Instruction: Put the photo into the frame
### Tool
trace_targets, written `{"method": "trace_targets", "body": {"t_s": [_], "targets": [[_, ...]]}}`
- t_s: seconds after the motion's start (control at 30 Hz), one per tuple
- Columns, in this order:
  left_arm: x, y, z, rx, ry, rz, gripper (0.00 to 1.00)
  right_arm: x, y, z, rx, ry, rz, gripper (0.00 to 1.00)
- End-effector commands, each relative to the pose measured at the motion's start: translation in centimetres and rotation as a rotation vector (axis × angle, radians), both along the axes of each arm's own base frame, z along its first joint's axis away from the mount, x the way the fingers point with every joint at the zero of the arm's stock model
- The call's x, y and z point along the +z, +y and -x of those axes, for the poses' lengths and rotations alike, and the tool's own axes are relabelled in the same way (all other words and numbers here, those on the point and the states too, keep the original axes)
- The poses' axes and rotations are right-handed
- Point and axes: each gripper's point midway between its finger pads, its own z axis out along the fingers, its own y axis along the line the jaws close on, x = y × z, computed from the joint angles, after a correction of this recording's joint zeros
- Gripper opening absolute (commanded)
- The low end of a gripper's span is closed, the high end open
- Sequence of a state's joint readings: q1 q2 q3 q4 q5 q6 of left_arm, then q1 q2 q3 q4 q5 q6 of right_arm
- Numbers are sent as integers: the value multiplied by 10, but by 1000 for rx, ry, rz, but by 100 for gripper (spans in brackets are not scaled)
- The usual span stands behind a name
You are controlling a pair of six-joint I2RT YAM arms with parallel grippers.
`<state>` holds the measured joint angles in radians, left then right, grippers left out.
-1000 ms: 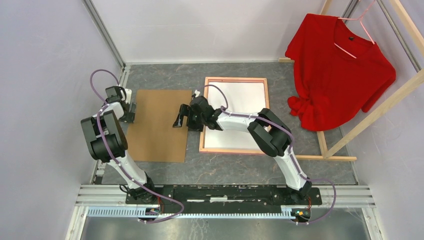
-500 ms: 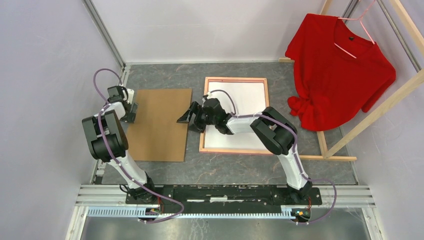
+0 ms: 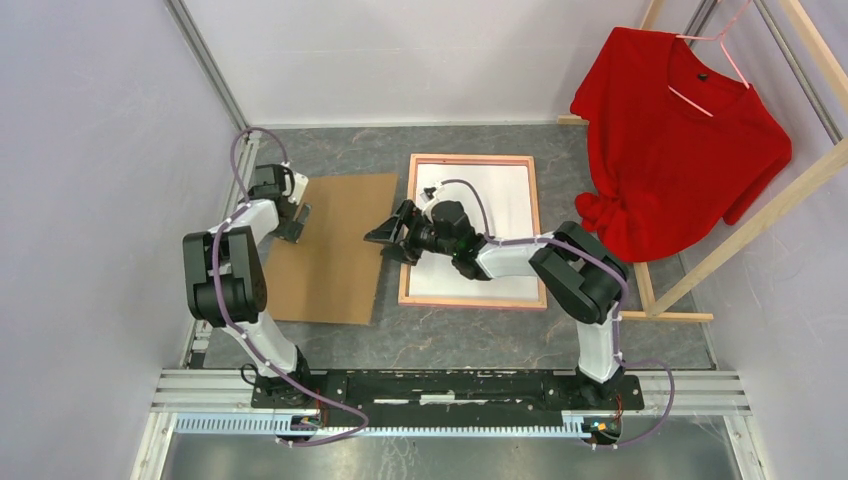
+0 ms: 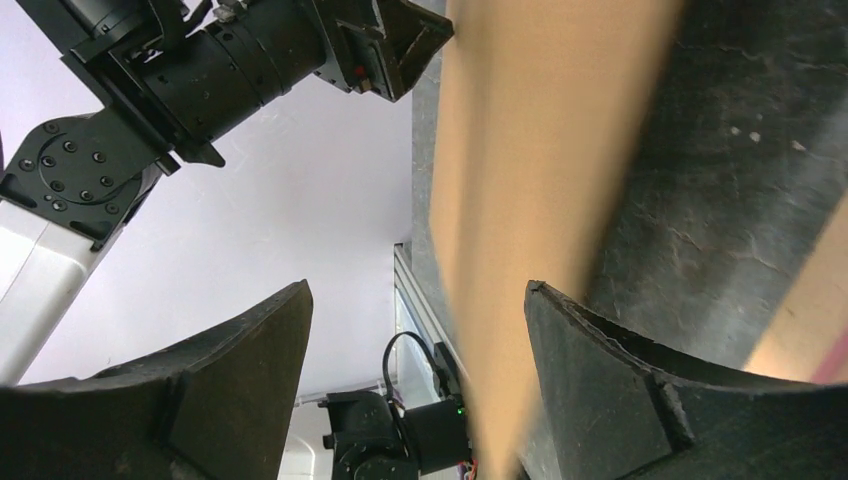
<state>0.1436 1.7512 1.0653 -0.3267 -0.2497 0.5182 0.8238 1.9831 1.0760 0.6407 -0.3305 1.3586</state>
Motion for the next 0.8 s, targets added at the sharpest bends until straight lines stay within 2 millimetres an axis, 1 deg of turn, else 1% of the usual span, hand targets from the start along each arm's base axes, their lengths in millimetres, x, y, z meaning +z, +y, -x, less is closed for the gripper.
{"method": "trace_targets", "body": {"t_s": [0.0,0.1,0.2,0.3,0.37,0.4,0.43,0.5,0.6,0.63,0.7,0.77], "targets": [[-56,-63,50,-61,243,227,92,50,-18,-8,-59,-99,-83,84],[-58,-72,49,-75,257,241,91,43,-39,-11,-111,-86,-55,83],[-60,-81,48,-93,263,242,91,40,-52,-13,-138,-80,-46,83],[-59,-90,48,-110,275,252,91,39,-60,-15,-153,-92,-34,83],[-53,-88,45,-110,267,249,91,32,-63,-18,-158,-107,39,83],[-48,-84,42,-110,253,233,91,29,-61,-21,-149,-128,101,83],[-40,-79,39,-106,236,222,91,20,-59,-20,-127,-142,185,83],[-21,-57,27,-75,189,210,92,22,-48,-25,-100,-211,322,83],[13,-17,11,-11,123,212,94,19,-28,-18,-47,-281,457,84],[23,-3,8,10,106,210,95,20,-21,-18,-31,-301,475,84],[39,23,7,46,76,200,96,5,-9,-9,22,-293,537,84],[45,39,10,73,59,191,96,-3,2,-4,53,-289,564,85]]}}
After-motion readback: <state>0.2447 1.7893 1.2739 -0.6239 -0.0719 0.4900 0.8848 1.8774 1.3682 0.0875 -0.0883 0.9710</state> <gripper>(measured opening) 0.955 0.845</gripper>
